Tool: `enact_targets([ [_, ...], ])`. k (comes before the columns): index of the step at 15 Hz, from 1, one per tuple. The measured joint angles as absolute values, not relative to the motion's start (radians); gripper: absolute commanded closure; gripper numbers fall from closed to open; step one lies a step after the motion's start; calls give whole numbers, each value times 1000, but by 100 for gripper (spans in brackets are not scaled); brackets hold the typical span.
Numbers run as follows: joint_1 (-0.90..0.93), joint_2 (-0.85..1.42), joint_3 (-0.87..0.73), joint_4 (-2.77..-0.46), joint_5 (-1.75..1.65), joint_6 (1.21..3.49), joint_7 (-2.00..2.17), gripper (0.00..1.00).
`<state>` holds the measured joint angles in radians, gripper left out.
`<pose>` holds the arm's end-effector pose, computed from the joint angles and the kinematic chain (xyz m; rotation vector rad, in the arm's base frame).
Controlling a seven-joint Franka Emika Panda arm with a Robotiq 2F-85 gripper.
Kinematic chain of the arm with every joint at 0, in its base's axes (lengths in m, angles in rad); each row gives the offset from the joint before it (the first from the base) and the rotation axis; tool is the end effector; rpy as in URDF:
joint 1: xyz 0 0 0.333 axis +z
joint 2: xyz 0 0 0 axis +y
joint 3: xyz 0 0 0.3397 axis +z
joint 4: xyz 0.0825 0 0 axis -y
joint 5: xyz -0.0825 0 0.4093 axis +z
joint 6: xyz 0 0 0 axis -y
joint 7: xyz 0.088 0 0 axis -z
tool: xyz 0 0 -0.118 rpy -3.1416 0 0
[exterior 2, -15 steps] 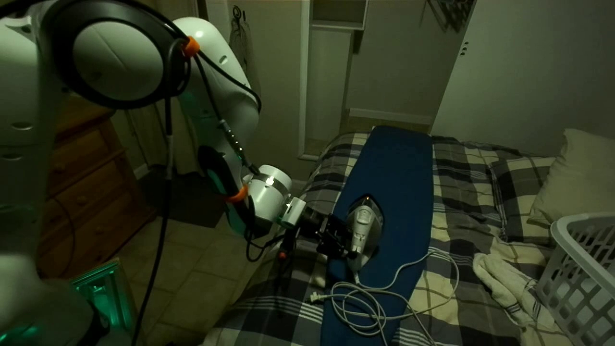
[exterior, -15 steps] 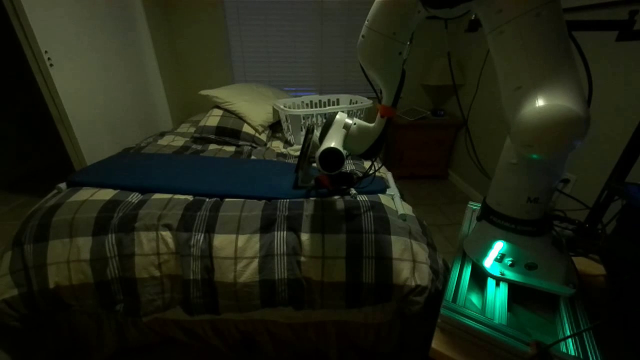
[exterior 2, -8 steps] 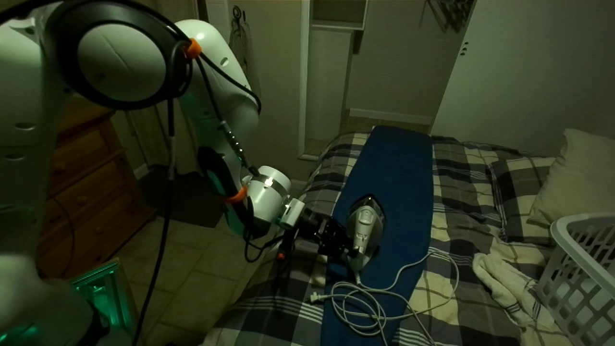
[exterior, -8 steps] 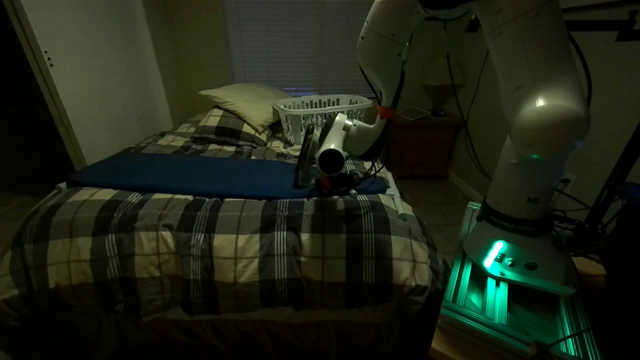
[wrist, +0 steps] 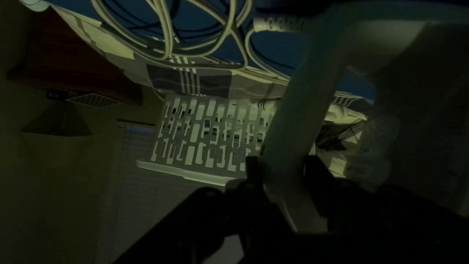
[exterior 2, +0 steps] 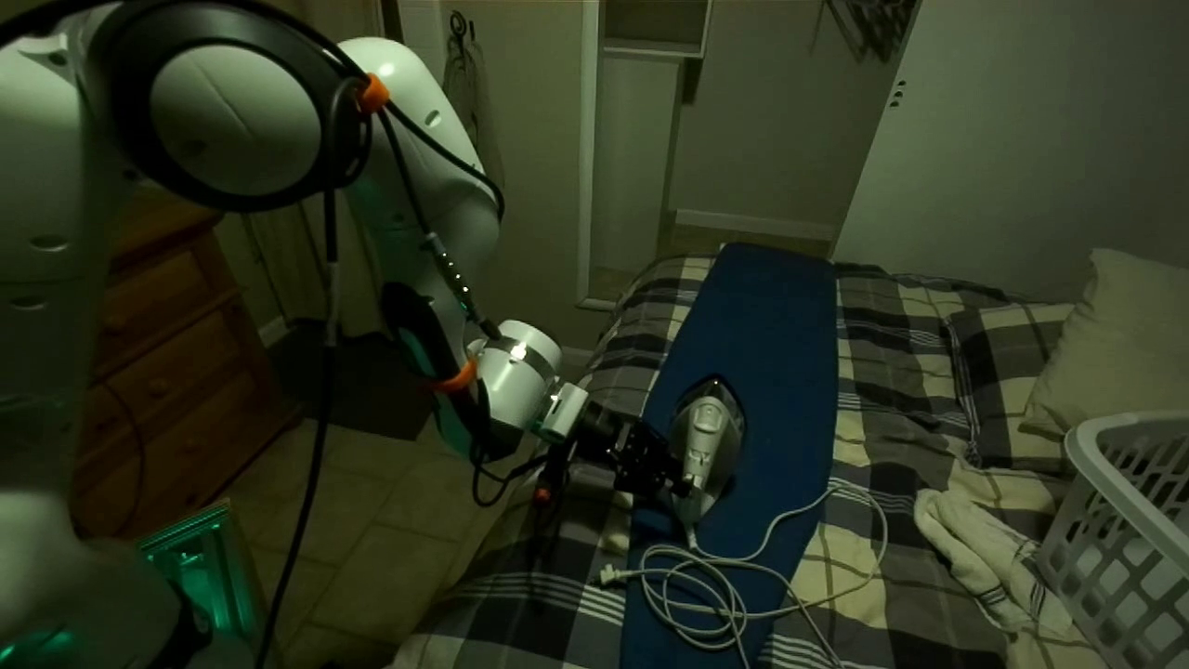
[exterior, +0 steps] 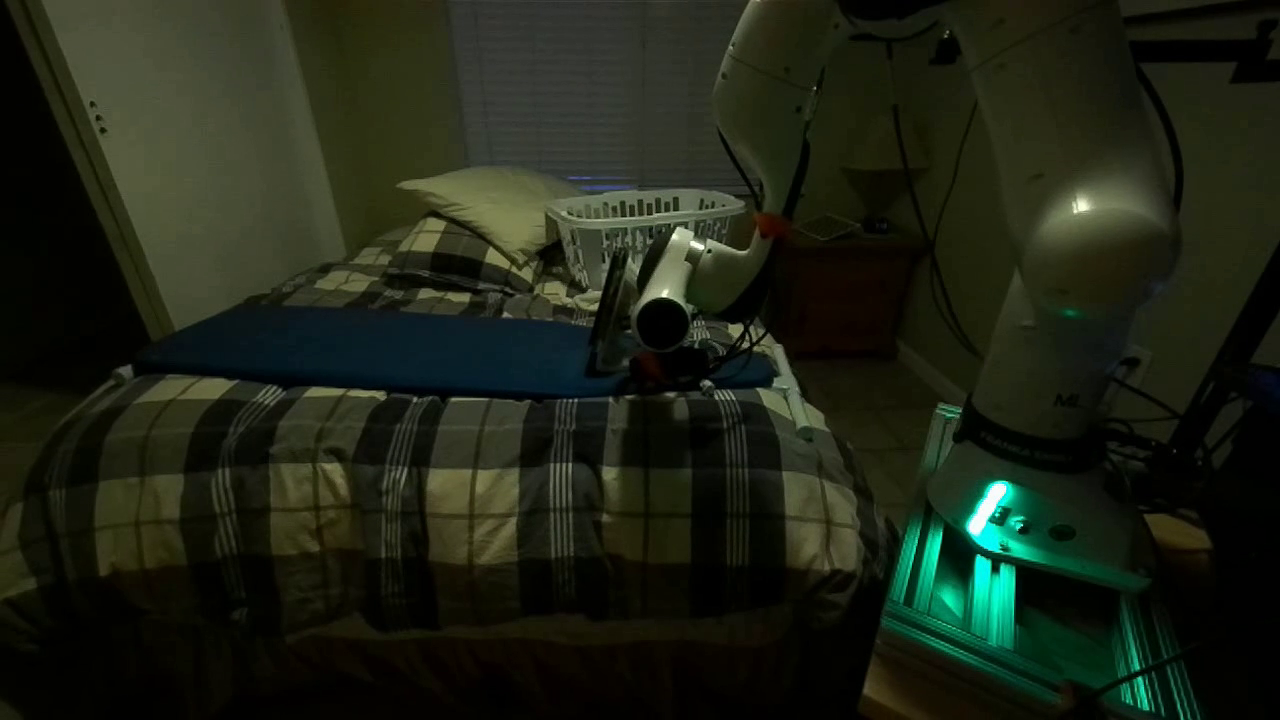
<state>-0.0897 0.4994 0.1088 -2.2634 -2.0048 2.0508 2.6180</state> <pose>0.5379 -0.0443 0.1273 1.9666 -0.8906 1.2976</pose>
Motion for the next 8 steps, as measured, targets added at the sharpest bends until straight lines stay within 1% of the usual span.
enact_targets([
  [2,-90,499,108,-2263,-2004,2047,2618,25],
  [5,-89,499,108,-2263,-2004,2038,2618,3],
  [6,-88,499,108,-2263,-2002,2037,2618,1],
  [8,-86,499,110,-2263,-1993,2037,2617,0],
])
